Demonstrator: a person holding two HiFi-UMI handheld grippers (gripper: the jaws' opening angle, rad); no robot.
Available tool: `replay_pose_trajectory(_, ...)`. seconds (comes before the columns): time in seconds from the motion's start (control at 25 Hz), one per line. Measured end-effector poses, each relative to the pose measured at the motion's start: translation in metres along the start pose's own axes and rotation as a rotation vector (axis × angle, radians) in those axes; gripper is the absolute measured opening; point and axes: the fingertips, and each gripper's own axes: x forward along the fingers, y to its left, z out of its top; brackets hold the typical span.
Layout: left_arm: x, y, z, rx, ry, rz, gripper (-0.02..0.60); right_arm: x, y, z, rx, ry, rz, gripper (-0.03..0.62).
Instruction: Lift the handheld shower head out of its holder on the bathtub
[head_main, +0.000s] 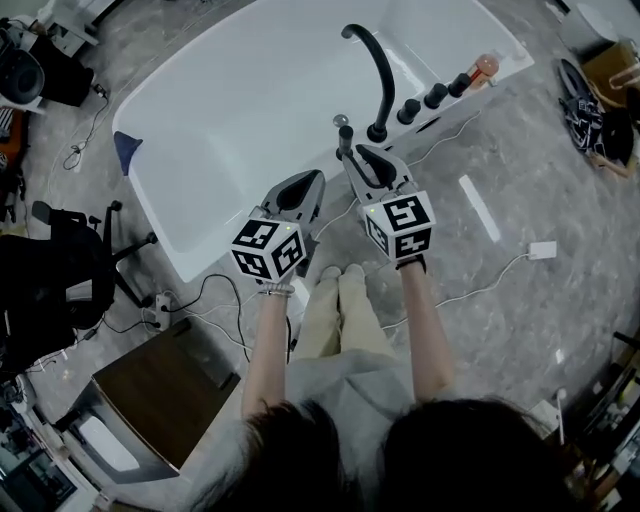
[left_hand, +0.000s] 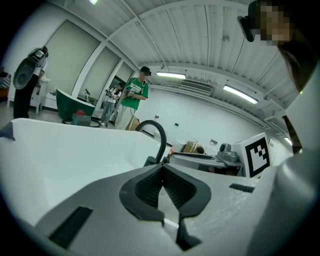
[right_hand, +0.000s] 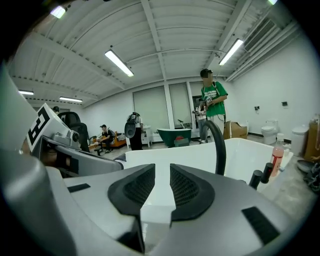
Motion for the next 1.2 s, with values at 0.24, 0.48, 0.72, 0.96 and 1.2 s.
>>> replay_pose_trajectory(0.24,0.010,0.013,-0.021,-0.014,0.020,-0.002,0.005,0.017,-0.008,-0.024,-0.003,0.027,0.002,0.095)
replay_pose_trajectory(0.48,0.022,0.023,-0.035,-0.027,0.027,-0.004,0.005,0.034,-0.013,-0.049,-0.006,0.066,0.026,0.125)
replay_pose_trajectory(0.72,0.038,0.025,-0.056,0.028,0.090,-0.040,0.005,0.056,-0.025,-0.074,-0.013,0.092,0.041,0.166)
replay_pose_trajectory(0.96,0.044,0.036,-0.073,0.004,0.096,-0.034,0.005,0.070,-0.029,-0.085,-0.005,0.095,0.063,0.194)
replay_pose_trajectory(1.2,0.048,0.052,-0.083,-0.023,0.097,-0.009,0.005,0.086,-0.038,-0.095,0.005,0.105,0.066,0.198)
